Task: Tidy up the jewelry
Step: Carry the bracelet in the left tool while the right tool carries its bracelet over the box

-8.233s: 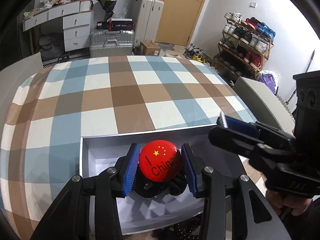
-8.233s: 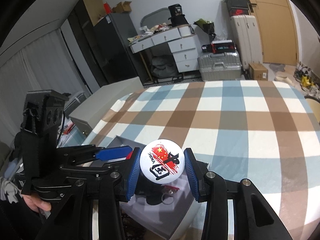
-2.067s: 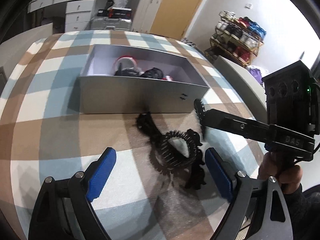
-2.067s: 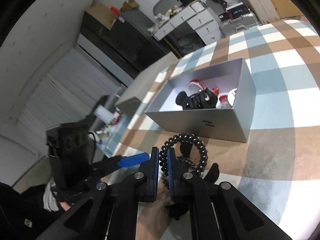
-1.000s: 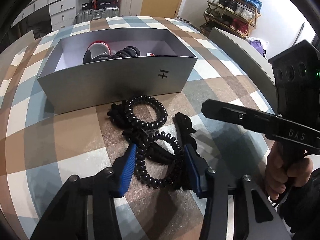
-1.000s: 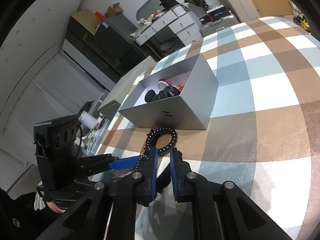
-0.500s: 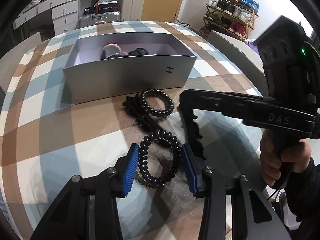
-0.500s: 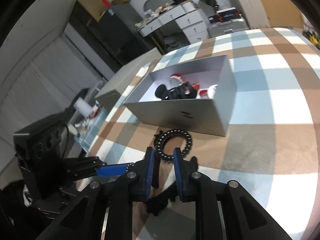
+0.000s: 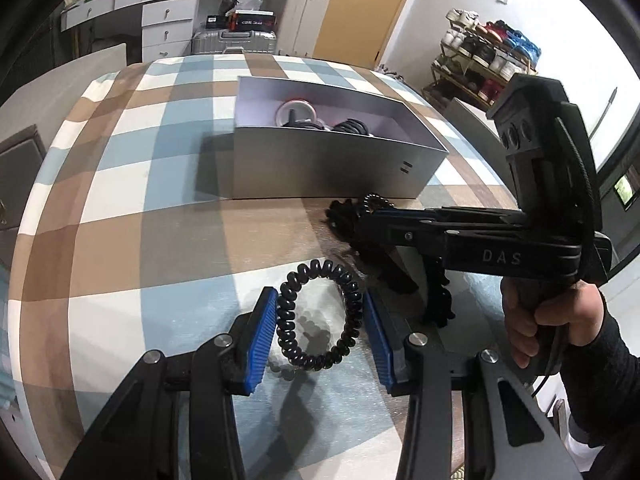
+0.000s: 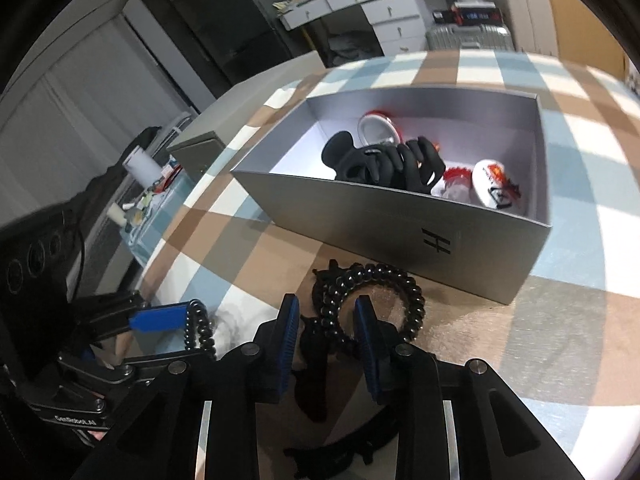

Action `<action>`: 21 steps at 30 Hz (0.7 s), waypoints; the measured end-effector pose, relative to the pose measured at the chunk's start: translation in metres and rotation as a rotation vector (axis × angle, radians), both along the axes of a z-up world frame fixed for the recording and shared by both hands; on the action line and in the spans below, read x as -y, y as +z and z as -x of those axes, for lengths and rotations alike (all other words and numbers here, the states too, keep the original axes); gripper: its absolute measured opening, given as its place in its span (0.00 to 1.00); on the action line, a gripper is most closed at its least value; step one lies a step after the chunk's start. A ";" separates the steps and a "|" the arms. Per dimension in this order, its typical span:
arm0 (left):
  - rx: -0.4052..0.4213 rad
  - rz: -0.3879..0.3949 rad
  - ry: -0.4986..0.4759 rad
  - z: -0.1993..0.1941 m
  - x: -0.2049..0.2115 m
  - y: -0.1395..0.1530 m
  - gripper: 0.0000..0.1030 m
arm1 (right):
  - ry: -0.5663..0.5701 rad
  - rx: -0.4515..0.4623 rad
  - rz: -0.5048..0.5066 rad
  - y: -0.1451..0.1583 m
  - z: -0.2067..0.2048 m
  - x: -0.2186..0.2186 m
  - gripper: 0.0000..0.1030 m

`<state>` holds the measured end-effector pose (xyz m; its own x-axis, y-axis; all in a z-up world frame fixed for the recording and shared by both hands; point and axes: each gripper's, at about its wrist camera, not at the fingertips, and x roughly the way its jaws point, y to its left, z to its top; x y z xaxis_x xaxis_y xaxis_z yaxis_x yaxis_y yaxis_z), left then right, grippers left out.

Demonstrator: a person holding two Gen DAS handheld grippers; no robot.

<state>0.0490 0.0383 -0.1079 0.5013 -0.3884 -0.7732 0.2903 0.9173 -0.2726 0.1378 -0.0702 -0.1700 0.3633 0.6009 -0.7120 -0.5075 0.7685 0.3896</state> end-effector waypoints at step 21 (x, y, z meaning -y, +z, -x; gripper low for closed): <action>0.040 0.021 0.028 -0.001 -0.012 0.014 0.36 | -0.060 0.047 -0.219 0.030 0.028 0.031 0.09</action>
<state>0.0503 0.0502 -0.0937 0.5426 -0.3896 -0.7442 0.2754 0.9195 -0.2806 0.1101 -0.1015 -0.1405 0.4328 0.7153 -0.5487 -0.4848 0.6978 0.5273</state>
